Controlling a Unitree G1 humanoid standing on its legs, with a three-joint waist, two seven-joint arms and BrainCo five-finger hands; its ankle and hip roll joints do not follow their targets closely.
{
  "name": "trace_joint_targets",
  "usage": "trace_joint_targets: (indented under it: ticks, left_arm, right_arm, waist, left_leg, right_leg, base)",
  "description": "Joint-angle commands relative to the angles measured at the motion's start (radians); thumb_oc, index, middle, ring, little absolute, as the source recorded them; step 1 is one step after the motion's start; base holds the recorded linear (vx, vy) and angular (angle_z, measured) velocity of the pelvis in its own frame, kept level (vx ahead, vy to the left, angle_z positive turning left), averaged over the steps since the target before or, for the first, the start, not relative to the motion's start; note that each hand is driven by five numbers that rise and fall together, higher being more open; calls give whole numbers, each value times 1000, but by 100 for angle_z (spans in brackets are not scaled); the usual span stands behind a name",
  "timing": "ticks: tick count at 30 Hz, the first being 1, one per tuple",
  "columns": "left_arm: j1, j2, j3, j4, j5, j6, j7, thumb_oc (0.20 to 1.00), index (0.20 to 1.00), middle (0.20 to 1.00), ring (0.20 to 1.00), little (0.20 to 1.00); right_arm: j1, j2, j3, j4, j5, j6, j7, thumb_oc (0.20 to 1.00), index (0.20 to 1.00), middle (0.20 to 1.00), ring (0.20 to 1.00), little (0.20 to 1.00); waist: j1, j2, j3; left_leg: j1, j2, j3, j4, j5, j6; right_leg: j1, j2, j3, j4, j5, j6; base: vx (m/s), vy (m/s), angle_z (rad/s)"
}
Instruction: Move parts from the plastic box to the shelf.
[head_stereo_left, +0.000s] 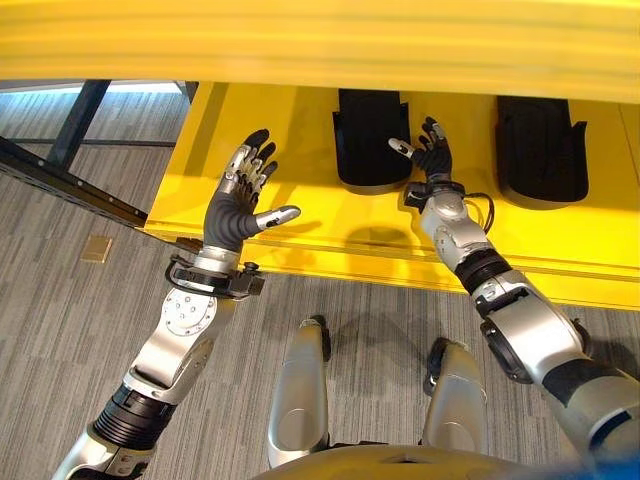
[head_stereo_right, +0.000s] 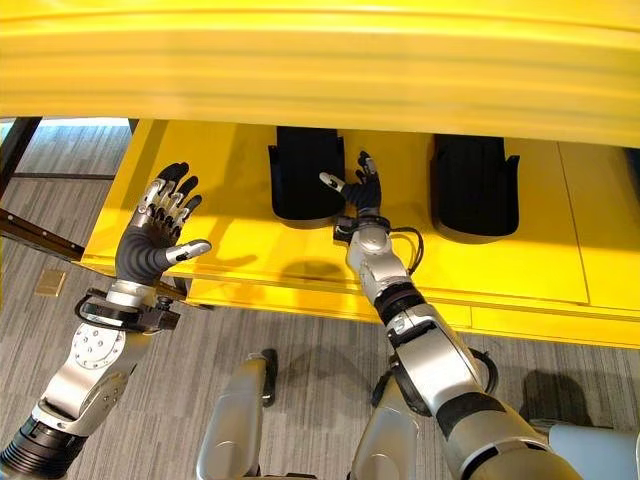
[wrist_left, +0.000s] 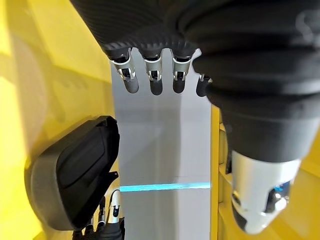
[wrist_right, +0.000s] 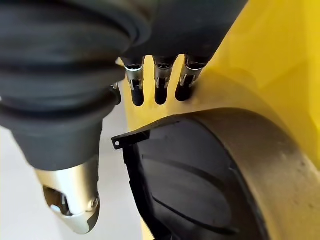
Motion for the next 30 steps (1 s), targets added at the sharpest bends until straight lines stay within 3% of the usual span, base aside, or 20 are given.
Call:
trace_joint_targets:
  ticks: [1,30]
  left_arm:
    - [-22,3,21,-98,4,-69,19,1000,1000,1000,1000,1000]
    - [-16,4,32,-109,13,-74,35,1000,1000,1000,1000,1000]
  right_arm:
    - [64,138,37,51,59,57,60,1000,1000,1000,1000,1000]
    - [68,186,58,76,70,59,69,1000,1000,1000,1000,1000]
  waist:
    - [39,0,42]
    - [44,5,44]
  left_leg:
    - [-11,-8,-17,-46,30,42]
    - [-27,-13,-22,-36,27,46]
  right_leg:
    - [10,-9,26,-43,35,11]
    - [0,-12,24,-42,38,12]
  base:
    - [0,0,0]
    - [0,0,0]
